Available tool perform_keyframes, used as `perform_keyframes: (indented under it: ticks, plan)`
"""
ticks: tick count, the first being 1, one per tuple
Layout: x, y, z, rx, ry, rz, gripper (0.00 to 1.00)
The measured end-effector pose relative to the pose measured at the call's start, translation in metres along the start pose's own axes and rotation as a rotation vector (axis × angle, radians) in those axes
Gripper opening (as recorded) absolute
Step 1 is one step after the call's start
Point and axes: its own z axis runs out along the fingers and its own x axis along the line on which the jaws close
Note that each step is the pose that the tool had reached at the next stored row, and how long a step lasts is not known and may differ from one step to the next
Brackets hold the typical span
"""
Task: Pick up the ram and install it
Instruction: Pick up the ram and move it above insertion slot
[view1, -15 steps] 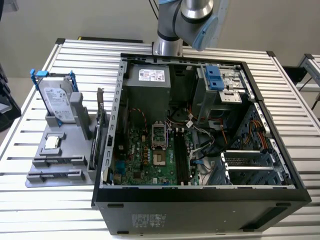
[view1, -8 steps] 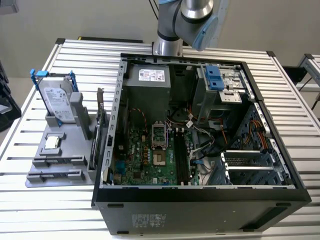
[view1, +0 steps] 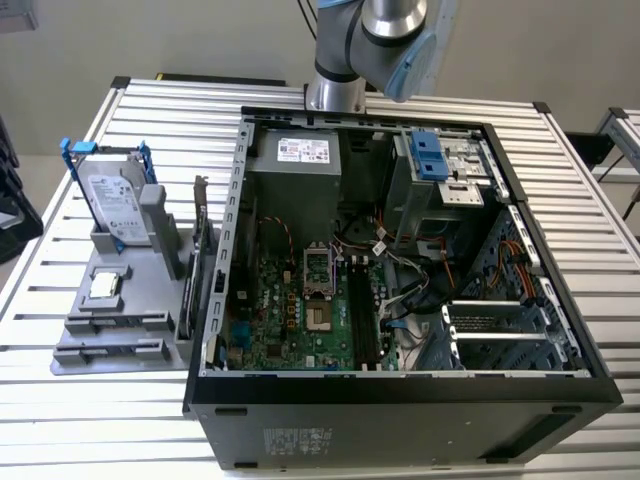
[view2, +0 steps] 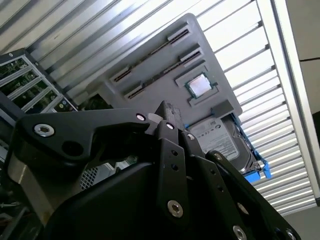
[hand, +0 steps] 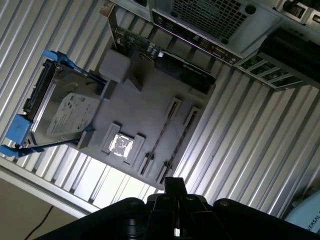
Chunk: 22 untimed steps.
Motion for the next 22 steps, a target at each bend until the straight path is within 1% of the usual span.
perform_keyframes:
  ticks: [22]
  plan:
    - [0.0, -0.0001, 0.0024, 0.0013, -0.0035, 0.104, 0.0]
